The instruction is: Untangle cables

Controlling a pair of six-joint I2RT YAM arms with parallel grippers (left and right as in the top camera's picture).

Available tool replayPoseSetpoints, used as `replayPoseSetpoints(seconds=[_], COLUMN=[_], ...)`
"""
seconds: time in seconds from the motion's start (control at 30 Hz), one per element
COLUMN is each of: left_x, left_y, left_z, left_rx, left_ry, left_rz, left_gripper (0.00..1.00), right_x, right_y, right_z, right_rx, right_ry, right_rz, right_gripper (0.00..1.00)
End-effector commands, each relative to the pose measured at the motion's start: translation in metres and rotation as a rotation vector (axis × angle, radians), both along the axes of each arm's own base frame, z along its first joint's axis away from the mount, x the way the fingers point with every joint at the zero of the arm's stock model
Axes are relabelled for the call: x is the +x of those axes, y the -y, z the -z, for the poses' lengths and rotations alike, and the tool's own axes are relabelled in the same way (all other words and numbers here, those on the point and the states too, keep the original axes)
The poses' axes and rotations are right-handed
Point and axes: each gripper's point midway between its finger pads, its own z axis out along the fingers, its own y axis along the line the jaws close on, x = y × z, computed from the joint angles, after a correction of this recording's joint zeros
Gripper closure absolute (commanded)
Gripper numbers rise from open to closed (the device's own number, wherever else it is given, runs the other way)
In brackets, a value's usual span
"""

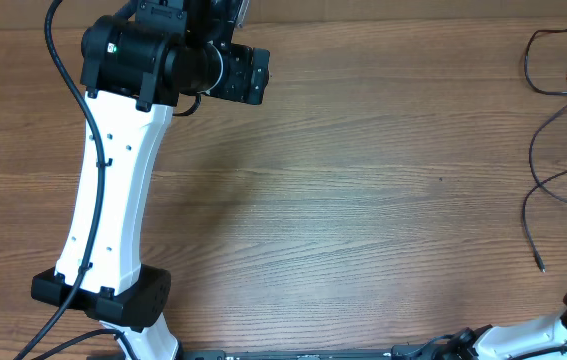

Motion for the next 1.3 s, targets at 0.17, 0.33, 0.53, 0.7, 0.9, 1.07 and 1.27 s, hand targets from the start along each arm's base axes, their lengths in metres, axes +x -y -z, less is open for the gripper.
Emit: replayPoseSetpoints(seconds=[0.17, 0.33, 0.53, 0.7, 0.9, 1.07, 1.27], left_x=[-0.001, 0.000, 0.000, 0.000, 0.000, 0.001, 0.002], left_y=[0.003, 0.003, 0.003, 0.003, 0.003, 0.003, 0.004], left_z=[-0.001, -0.001, -0.001, -0.001, -0.001, -0.002, -0.003], left_rx=[0.000, 0.000, 0.000, 0.000, 0.000, 0.000, 0.001], left_ry=[0.003, 0.008, 0.008, 0.008, 0.008, 0.013, 0.019], left_rz=[0.008, 0.010, 0.010, 0.010, 0.011, 0.014, 0.017], left_gripper=[0.12, 0.12, 0.12, 0.12, 0.12, 0.12, 0.12], right_x=[-0.060, -0.071, -0.081, -0.080, -0.070, -0.052, -0.030], right_y=[0.029, 0.035, 0.038, 0.032, 0.031, 0.033, 0.018], right_z=[0.024, 0.027, 0.033, 0.049, 0.028, -0.035, -0.123], right_rx=[0.044, 0.053, 0.048, 0.098, 0.083, -0.023, -0.174], right_ry=[-0.039, -0.032, -0.073, -0.083, -0.026, 0.069, 0.197], right_rz=[0.158, 0.179, 0.206, 0.194, 0.162, 0.140, 0.101], right_gripper=[0.96, 0.96, 0.96, 0.00, 0.00, 0.00, 0.00])
